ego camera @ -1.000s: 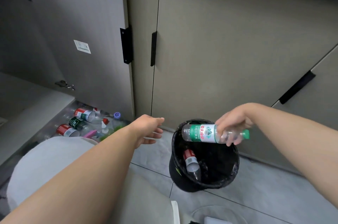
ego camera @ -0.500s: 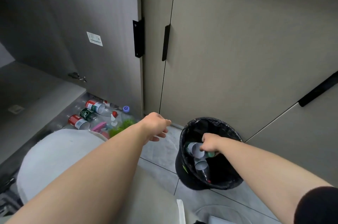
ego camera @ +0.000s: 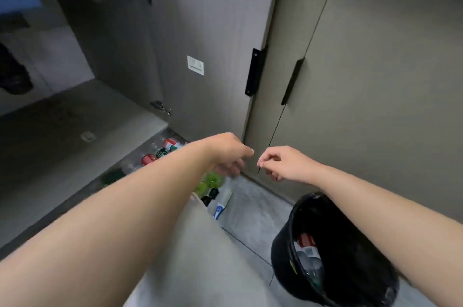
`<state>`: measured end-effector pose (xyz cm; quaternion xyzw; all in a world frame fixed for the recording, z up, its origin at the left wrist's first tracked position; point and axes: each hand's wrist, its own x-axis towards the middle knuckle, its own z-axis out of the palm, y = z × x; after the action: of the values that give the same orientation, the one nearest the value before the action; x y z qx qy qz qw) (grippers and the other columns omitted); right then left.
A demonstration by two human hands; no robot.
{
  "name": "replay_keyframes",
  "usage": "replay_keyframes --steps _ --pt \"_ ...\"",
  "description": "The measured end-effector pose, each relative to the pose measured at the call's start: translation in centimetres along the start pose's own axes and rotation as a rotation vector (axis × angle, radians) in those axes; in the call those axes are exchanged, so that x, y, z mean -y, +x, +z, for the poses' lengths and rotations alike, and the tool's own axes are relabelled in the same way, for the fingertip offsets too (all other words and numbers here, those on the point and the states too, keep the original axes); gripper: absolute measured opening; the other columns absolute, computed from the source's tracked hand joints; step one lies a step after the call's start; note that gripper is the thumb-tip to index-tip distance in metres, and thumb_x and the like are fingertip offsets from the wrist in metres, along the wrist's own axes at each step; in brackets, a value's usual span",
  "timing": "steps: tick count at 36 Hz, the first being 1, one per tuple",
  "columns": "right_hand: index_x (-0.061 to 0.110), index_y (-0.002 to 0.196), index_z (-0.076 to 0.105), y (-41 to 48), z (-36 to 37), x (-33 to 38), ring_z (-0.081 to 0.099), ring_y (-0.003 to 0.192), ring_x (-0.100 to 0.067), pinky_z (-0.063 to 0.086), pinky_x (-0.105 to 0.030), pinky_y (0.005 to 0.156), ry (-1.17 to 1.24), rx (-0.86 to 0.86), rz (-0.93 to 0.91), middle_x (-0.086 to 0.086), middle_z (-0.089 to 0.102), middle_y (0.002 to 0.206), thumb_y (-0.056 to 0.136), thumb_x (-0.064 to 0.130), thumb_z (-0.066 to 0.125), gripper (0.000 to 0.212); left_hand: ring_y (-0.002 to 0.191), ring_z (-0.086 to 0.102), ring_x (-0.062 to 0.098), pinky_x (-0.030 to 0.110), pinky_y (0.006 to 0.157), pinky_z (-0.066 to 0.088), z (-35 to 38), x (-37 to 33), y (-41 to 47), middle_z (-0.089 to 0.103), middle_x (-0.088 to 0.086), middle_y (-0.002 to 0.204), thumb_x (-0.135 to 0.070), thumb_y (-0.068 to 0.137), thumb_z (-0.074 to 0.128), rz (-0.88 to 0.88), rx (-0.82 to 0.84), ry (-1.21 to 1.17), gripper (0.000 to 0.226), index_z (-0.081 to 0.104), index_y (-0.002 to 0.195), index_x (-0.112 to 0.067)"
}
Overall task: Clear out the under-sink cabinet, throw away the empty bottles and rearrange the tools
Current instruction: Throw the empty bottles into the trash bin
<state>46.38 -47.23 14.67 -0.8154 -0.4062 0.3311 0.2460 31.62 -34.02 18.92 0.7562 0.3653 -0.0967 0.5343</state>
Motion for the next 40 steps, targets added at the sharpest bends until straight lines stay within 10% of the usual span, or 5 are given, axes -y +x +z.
replay_keyframes --steps 9,21,24,31,40 --pt "0.011 0.094 0.071 10.5 8.7 8.5 0.061 0.067 -0.013 0.052 -0.026 0.067 -0.112 0.216 -0.158 0.001 0.067 0.077 0.091 0.012 0.062 0.009 0.076 0.063 0.024 0.028 0.065 0.046 -12.9 15.6 -0.2 0.067 0.015 0.089 -0.013 0.099 0.050 -0.162 -0.468 -0.145 0.017 0.064 0.093 -0.007" --pt "0.013 0.107 0.067 27.9 22.4 11.9 0.061 0.095 -0.021 0.049 -0.027 0.078 -0.396 0.346 -0.067 -0.006 0.067 0.108 0.088 0.024 0.063 0.022 0.115 0.061 0.021 0.024 0.092 0.047 -13.6 32.1 7.5 0.063 0.001 0.126 -0.012 0.095 0.059 -0.274 -0.456 -0.119 0.029 0.066 0.123 -0.017" --pt "0.009 0.121 0.061 30.9 25.2 10.8 0.060 0.110 -0.028 0.049 -0.032 0.093 -0.481 0.383 0.005 -0.013 0.063 0.124 0.090 0.027 0.063 0.036 0.103 0.063 0.022 0.013 0.076 0.046 -13.0 33.8 11.1 0.067 0.005 0.117 -0.006 0.092 0.063 -0.191 -0.457 -0.147 0.026 0.068 0.117 -0.011" --pt "0.002 0.150 0.029 35.9 30.5 8.5 0.050 0.130 -0.031 0.044 -0.031 0.101 -0.415 0.413 0.187 -0.017 0.049 0.143 0.092 0.021 0.060 0.069 0.145 0.032 0.042 0.040 0.115 0.038 -12.1 35.0 18.6 0.018 0.021 0.161 -0.012 0.094 0.061 -0.335 -0.440 -0.243 0.072 0.028 0.157 -0.021" --pt "0.006 0.141 0.038 39.4 34.5 6.2 0.061 0.117 -0.037 0.052 -0.048 0.099 -0.230 0.330 0.331 -0.020 0.061 0.127 0.087 0.020 0.069 0.064 0.140 0.040 0.043 0.051 0.112 0.043 -12.1 36.0 23.5 0.028 0.026 0.157 -0.022 0.088 0.075 -0.742 -0.560 -0.443 0.107 -0.004 0.160 -0.010"
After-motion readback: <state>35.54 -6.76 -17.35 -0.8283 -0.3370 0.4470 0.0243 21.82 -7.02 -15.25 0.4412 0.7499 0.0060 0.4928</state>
